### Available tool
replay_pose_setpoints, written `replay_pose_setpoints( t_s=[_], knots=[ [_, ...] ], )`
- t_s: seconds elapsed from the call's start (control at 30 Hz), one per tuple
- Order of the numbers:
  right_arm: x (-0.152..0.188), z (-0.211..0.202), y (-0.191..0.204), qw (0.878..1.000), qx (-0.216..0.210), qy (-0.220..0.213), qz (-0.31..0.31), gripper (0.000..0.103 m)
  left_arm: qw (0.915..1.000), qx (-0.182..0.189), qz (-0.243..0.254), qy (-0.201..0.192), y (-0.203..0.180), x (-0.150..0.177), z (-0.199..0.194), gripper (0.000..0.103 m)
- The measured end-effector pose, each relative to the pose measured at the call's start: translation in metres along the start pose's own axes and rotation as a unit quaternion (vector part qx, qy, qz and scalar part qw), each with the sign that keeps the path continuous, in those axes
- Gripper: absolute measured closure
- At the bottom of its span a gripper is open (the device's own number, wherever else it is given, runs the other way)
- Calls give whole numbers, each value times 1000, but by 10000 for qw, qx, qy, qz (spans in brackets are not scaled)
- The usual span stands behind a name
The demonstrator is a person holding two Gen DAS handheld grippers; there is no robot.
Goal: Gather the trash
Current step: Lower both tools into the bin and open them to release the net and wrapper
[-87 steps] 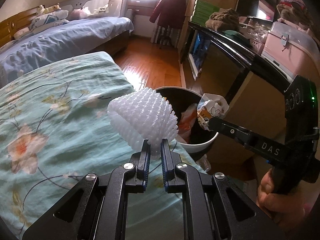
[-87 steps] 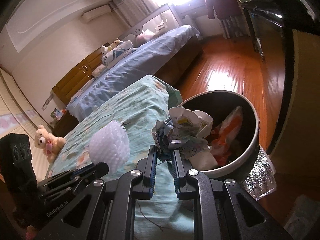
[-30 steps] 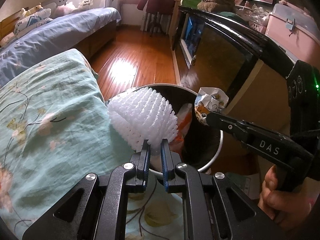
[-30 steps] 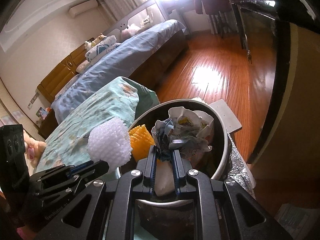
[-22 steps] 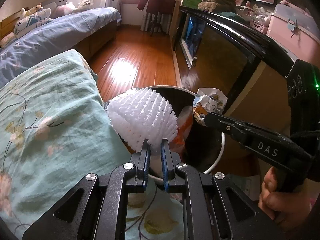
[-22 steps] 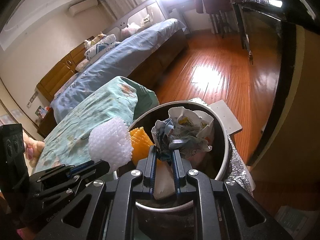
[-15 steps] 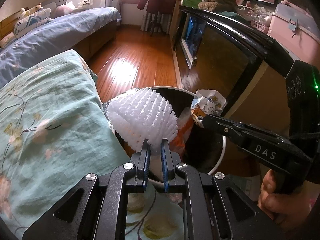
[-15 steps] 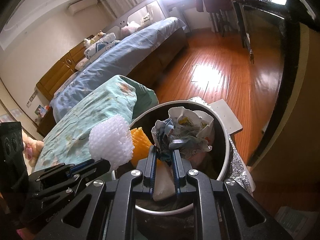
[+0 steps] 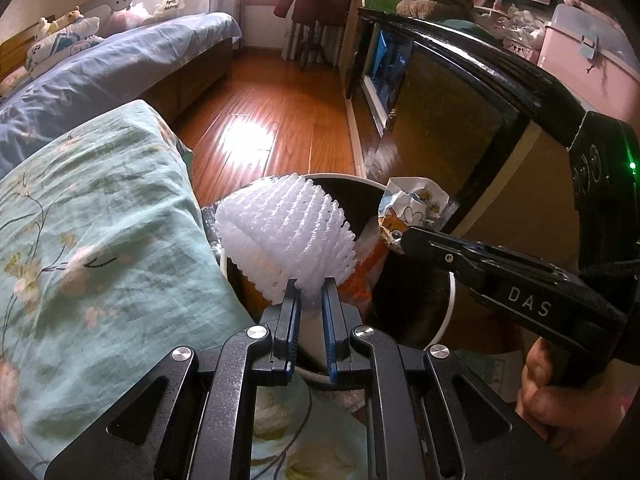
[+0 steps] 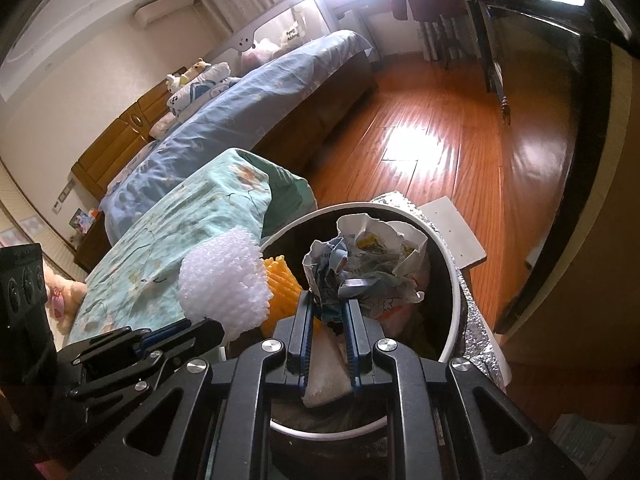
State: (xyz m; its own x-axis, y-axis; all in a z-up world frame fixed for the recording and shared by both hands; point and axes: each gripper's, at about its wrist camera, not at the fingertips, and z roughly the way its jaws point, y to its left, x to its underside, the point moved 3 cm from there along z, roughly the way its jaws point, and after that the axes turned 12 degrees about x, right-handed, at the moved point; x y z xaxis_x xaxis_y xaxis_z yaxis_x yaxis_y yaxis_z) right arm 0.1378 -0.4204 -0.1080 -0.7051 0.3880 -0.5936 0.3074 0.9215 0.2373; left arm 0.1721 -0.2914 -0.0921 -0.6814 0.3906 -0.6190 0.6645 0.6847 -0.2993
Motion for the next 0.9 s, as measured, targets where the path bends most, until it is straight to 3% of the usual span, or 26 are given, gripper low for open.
replay_pose_setpoints(
  t_s=[0.9],
  knots=[
    [-1,3,3,10000,9,74,-9,88,9999,87,23,65,-2,1,0,93]
  ],
)
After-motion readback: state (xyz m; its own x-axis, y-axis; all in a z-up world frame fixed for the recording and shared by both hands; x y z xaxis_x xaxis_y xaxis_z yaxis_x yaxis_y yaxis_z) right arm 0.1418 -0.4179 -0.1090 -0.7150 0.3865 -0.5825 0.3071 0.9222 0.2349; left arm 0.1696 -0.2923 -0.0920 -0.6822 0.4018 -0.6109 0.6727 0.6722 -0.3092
